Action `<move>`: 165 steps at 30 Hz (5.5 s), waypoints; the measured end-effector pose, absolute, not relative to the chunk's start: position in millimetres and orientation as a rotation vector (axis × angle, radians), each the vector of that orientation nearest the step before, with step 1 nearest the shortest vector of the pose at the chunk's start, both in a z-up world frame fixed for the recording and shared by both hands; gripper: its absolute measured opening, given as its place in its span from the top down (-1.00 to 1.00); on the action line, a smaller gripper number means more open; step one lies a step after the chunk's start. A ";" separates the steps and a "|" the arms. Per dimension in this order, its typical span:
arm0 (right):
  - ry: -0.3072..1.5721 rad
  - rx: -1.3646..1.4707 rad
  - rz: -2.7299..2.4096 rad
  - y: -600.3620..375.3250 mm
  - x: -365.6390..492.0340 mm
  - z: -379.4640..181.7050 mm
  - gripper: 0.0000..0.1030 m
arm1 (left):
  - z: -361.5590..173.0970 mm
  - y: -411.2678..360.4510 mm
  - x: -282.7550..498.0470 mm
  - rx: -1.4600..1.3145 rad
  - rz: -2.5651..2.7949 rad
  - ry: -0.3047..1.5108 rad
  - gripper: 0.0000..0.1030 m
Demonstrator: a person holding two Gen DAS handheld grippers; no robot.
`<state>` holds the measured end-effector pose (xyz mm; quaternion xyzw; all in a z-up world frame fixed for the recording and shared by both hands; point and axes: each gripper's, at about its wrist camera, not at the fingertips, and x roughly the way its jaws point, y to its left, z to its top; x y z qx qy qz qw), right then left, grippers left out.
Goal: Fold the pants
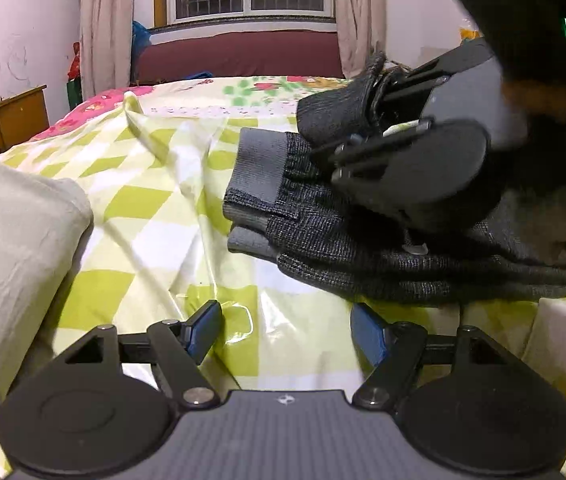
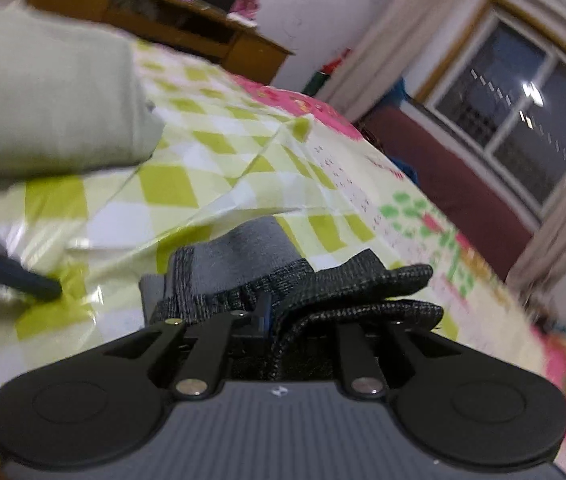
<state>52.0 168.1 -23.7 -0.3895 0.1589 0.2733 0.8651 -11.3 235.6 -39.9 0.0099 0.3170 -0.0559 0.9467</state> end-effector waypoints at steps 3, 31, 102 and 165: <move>0.281 -0.878 0.573 172.2 48.1 -28.7 0.71 | -39.8 239.2 -12.8 0.001 -0.104 0.647 -0.64; 0.517 -0.451 0.520 7.6 29.8 33.1 0.07 | 27.8 241.0 -25.4 0.050 -0.055 0.436 -0.66; 0.863 0.549 0.469 -78.8 116.7 61.5 0.81 | -17.6 97.9 48.8 0.012 -0.340 0.666 -0.82; 0.745 0.221 0.450 -80.9 93.4 14.0 0.41 | 3.6 160.5 105.0 0.043 -0.062 0.658 -1.00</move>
